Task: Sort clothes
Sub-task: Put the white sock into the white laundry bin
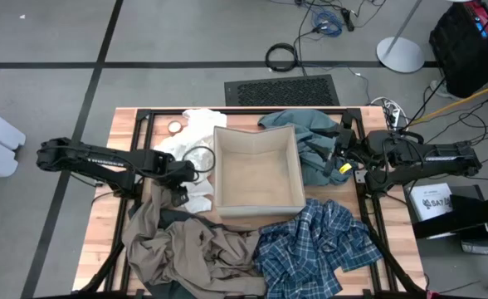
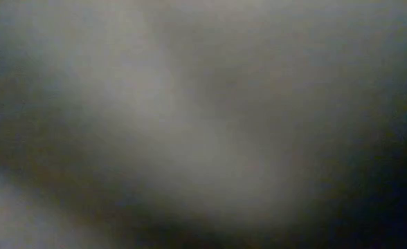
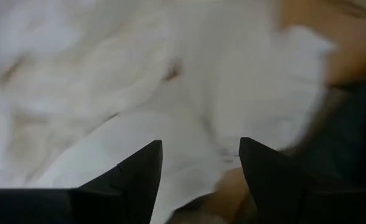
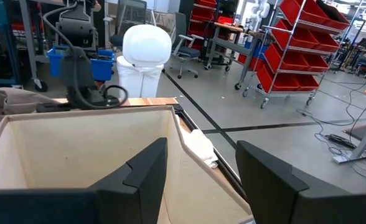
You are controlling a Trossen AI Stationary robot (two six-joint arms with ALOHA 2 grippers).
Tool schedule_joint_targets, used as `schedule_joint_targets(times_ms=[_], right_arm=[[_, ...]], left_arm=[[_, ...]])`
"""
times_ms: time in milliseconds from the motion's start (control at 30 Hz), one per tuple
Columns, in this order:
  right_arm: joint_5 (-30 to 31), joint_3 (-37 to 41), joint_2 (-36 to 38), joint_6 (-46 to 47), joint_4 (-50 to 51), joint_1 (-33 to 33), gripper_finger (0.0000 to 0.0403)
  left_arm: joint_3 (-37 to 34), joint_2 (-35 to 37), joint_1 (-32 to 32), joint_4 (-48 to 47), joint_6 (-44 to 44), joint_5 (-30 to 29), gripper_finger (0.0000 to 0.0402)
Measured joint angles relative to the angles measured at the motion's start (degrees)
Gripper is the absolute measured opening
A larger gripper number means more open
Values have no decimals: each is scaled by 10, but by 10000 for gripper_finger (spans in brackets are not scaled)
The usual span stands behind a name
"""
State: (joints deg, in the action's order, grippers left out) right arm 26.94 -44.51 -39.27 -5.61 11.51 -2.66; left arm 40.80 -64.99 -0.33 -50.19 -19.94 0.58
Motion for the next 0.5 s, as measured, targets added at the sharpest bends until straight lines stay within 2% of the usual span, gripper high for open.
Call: schedule_joint_targets(times_ms=[267, 500], right_arm=[[0, 0, 0, 1, 0, 0, 180], [0, 0, 0, 1, 0, 0, 180]], left_arm=[[0, -2, -30, 59, 152, 3, 224], [0, -29, -36, 71, 159, 5, 224]])
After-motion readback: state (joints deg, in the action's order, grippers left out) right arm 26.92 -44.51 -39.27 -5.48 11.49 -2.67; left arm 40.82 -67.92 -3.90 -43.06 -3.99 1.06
